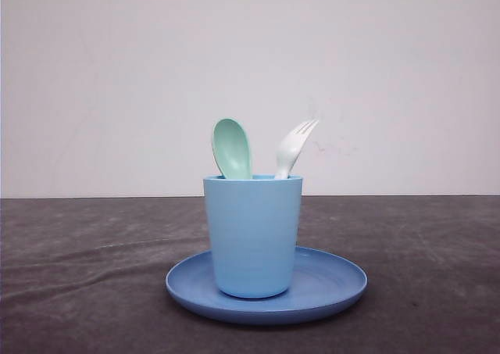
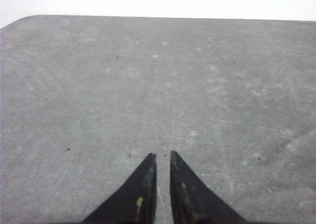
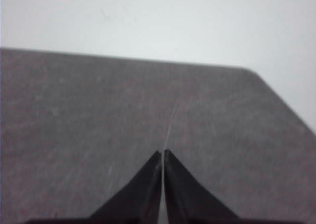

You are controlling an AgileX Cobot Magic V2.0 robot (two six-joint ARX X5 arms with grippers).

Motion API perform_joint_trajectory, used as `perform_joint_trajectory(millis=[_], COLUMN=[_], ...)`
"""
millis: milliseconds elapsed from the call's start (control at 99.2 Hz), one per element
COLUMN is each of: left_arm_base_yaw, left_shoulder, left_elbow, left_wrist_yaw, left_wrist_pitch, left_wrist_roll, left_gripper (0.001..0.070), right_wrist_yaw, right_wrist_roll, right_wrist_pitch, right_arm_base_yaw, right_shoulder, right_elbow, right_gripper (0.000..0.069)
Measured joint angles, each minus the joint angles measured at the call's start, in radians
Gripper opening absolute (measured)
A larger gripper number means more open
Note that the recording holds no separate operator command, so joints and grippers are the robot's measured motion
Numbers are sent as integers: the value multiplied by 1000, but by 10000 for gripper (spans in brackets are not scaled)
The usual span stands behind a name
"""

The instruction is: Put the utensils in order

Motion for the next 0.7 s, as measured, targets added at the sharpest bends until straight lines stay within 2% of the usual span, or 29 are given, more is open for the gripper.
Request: perform_joint_trajectory(millis=[161, 323, 696], left_arm_base_yaw=[0, 0, 0], left_shoulder=[0, 0, 0], left_elbow=[0, 0, 0], left_wrist_yaw=[0, 0, 0], left_wrist_pitch=[0, 0, 0], left_wrist_roll=[0, 0, 0], left_gripper=[24, 24, 24], right_wrist_yaw=[-3, -16, -26], right_wrist_roll=[30, 38, 38], right_wrist_pitch=[4, -54, -104], right_arm_base_yaw=[0, 0, 1], right_shoulder=[-90, -140, -143], right_elbow=[-93, -94, -93], right_gripper=[7, 7, 7])
